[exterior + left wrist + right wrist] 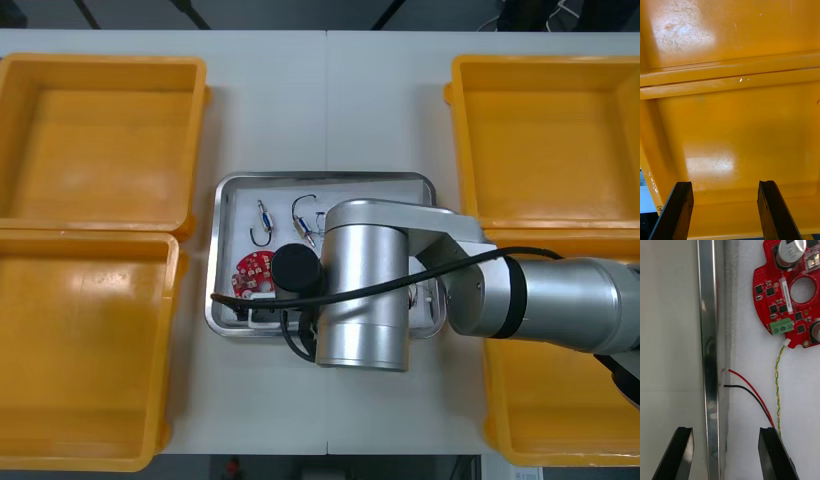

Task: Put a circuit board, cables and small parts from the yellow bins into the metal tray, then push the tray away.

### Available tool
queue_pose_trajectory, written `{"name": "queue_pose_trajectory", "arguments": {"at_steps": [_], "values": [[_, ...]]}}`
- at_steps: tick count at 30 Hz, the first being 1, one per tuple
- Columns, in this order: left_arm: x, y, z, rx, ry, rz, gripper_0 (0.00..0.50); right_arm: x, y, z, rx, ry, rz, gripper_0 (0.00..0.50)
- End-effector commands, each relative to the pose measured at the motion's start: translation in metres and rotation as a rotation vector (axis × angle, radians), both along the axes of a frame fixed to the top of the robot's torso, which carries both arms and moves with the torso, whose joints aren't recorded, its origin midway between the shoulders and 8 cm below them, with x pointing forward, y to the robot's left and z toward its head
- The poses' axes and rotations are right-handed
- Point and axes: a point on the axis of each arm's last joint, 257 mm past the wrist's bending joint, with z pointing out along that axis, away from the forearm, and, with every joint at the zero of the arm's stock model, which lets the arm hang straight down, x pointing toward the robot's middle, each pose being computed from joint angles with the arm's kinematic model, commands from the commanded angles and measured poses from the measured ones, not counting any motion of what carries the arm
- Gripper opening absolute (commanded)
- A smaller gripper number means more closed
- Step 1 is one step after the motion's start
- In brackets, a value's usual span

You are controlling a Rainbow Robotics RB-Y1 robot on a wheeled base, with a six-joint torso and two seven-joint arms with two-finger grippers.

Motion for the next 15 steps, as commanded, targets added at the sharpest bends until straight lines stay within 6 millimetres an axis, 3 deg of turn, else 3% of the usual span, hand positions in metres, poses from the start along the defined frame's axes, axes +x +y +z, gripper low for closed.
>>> {"name": "queue_pose_trajectory", "arguments": {"at_steps": [1,15], "values": [[0.002,0.002,0.007,-0.015,-0.016,0.019,0.5,-0.007,0.017,0.0,0.022,-0.003,0.025,0.5],[0.003,0.009,0.003,-0.035,-0.01,0.063,0.5,-0.007,0.007,-0.03,-0.004,0.015,-0.034,0.5]]}}
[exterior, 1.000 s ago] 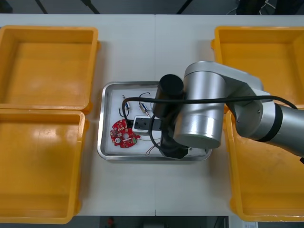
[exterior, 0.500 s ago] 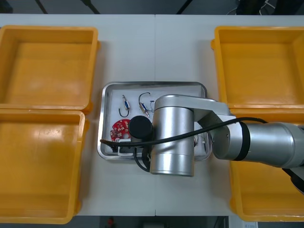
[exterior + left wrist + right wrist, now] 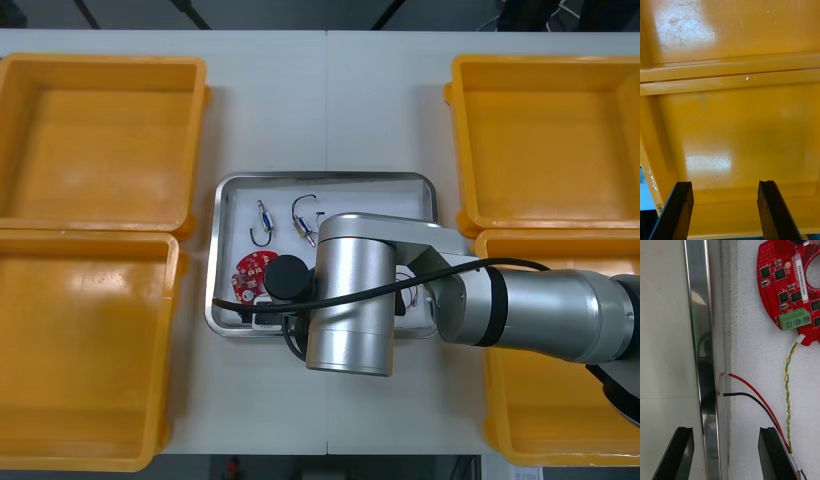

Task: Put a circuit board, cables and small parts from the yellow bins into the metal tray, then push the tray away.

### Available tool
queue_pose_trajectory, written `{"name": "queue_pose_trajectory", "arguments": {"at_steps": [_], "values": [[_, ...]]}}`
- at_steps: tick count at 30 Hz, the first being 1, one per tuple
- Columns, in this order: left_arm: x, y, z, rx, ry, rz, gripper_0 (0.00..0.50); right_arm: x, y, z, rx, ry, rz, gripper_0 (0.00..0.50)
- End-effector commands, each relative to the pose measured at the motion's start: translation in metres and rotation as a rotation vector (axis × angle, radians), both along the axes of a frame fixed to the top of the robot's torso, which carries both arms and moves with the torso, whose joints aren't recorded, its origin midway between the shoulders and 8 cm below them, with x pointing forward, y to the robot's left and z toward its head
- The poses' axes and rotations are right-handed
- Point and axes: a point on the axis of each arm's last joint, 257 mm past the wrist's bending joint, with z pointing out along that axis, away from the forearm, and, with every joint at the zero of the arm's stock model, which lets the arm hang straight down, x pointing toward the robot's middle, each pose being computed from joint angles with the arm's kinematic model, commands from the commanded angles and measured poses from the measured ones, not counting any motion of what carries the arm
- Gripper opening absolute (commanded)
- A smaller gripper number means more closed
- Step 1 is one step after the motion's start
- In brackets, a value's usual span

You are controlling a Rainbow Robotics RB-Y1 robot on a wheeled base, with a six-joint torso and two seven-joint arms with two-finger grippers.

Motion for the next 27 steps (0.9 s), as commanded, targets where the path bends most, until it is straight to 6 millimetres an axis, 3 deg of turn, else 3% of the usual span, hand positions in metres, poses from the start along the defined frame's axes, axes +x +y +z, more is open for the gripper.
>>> {"name": "queue_pose_trajectory", "arguments": {"at_steps": [1,14,16,19,22,27], "values": [[0.003,0.002,0.007,-0.021,-0.023,0.039,0.5,-0.015,0.012,-0.011,0.025,0.019,0.008,0.5],[0.003,0.002,0.007,-0.022,-0.023,0.04,0.5,-0.017,0.008,-0.022,0.024,0.008,-0.003,0.5],[0.003,0.002,0.007,-0.022,-0.023,0.04,0.5,-0.017,0.009,-0.022,0.025,0.007,-0.001,0.42],[0.003,0.002,0.007,-0.022,-0.023,0.04,0.5,-0.018,0.009,-0.023,0.029,0.009,-0.003,0.081],[0.003,0.002,0.007,-0.022,-0.023,0.04,0.5,-0.016,0.01,-0.022,0.03,0.001,-0.003,0.001],[0.003,0.002,0.007,-0.022,-0.023,0.04,0.5,-0.007,0.009,-0.018,0.029,-0.038,-0.001,0.0]]}}
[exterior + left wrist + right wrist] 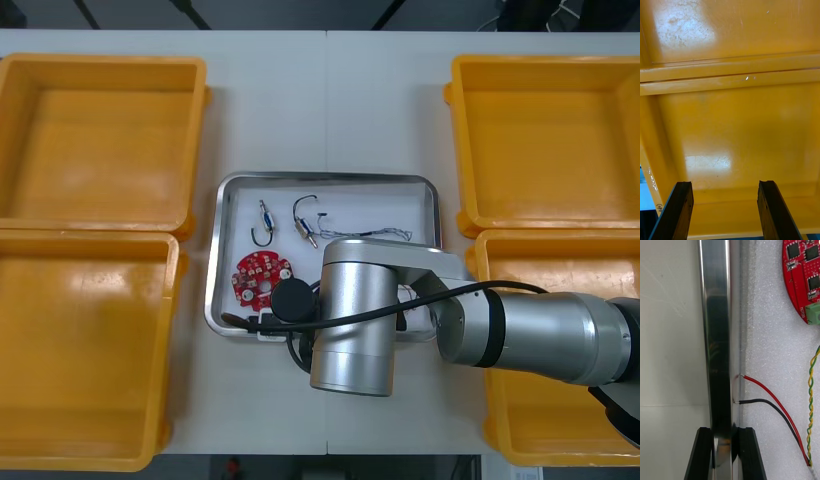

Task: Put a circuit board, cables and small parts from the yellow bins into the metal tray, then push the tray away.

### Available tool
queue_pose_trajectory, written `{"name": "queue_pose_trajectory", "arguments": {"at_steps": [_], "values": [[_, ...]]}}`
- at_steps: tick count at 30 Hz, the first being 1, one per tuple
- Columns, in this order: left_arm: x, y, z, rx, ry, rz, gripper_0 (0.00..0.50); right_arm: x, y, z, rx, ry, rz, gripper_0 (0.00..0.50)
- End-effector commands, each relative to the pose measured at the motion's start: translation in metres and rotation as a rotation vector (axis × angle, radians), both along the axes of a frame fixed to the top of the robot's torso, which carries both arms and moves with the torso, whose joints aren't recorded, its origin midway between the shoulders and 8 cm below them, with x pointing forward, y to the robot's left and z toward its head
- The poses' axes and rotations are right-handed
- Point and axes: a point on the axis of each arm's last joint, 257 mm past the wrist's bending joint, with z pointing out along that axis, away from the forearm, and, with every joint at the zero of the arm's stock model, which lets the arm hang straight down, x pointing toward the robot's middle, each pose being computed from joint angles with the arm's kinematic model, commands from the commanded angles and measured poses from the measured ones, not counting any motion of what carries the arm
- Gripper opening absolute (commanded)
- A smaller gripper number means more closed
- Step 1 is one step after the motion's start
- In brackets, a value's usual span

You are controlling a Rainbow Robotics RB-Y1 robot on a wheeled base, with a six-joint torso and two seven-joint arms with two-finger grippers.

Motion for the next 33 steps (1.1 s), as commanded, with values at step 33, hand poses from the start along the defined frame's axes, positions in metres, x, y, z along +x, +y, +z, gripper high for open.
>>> {"name": "queue_pose_trajectory", "arguments": {"at_steps": [33], "values": [[0.003,0.002,0.007,-0.022,-0.023,0.04,0.5,0.095,-0.006,0.098,-0.022,-0.373,0.118,0.0]]}}
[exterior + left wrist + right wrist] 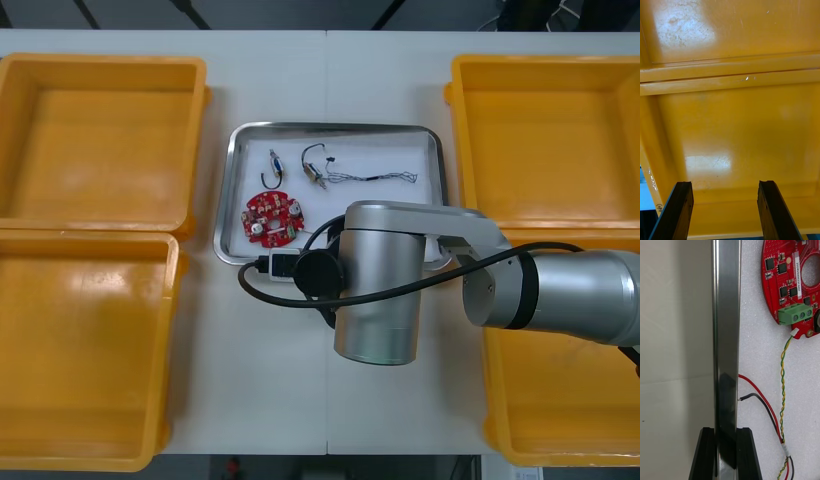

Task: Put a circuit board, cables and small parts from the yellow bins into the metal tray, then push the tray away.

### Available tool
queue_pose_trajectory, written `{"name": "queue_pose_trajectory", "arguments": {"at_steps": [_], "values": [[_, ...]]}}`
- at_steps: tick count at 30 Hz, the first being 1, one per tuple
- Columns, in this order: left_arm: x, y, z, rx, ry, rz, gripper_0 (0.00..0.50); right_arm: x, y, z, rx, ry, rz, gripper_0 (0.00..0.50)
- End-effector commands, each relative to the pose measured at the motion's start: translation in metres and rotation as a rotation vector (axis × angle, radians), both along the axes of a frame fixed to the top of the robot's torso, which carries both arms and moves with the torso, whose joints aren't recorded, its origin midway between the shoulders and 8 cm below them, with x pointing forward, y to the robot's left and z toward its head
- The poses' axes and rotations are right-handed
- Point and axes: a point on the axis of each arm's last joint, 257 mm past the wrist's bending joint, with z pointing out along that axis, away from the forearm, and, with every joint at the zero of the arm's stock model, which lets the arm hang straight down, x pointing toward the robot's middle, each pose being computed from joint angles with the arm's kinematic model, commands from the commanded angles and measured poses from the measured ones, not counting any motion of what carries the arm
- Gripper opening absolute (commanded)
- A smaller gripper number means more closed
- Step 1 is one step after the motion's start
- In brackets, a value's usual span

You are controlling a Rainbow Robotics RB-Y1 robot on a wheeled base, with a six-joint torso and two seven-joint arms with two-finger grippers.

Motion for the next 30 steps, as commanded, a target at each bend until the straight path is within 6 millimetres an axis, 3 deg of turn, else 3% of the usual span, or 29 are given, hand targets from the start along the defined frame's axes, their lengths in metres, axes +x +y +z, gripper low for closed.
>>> {"name": "queue_pose_trajectory", "arguments": {"at_steps": [1,30], "values": [[0.003,0.002,0.007,-0.022,-0.023,0.04,0.5,0.021,0.005,0.03,-0.04,-0.093,0.075,0.0],[0.003,0.002,0.007,-0.022,-0.023,0.04,0.5,0.13,0.009,0.072,-0.001,-0.261,0.095,0.0]]}}
